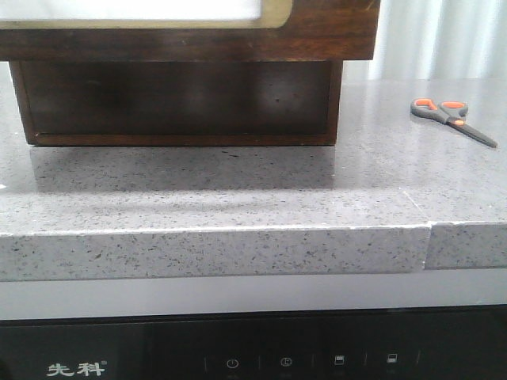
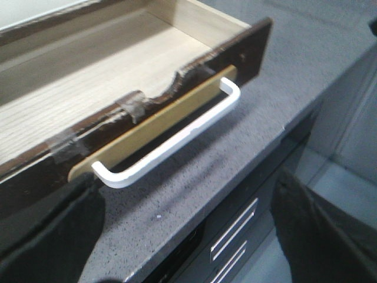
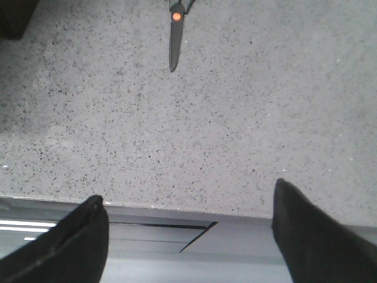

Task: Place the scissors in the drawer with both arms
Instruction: 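Move the right gripper over the orange-and-grey scissors and lower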

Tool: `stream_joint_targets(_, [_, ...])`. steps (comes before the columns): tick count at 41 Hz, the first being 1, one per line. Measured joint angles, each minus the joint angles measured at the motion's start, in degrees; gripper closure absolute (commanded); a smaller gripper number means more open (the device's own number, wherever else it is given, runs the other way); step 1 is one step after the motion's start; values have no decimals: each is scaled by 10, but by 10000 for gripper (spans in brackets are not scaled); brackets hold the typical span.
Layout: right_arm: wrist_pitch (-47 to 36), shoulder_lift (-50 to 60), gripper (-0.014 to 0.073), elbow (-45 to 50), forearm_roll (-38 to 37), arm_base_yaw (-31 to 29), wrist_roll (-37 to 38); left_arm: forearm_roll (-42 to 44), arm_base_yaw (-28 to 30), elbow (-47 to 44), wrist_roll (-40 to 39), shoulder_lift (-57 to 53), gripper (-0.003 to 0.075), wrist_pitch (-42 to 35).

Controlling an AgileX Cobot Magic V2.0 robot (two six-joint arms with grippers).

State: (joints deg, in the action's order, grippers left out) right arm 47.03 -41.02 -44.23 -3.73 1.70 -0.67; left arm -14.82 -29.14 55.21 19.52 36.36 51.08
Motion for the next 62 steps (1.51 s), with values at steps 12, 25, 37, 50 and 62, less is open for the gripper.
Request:
stream_joint_targets(12, [0, -128, 6, -61, 6, 0, 7, 152, -60, 0, -135, 0, 156, -15])
stream_joint_targets(25, [44, -348, 128, -224, 63, -31, -12, 148, -61, 1, -140, 0, 156, -33])
stream_joint_targets(37, [105, -525, 128, -379, 79, -35, -39, 148, -61, 1, -140, 0, 156, -33])
stream_joint_targets(50, [154, -668, 128, -518, 94, -35, -49, 148, -61, 1, -140, 0, 156, -33])
stream_joint_targets(62, [186, -752, 128, -616, 95, -35, -51, 148, -61, 1, -141, 0, 156, -33])
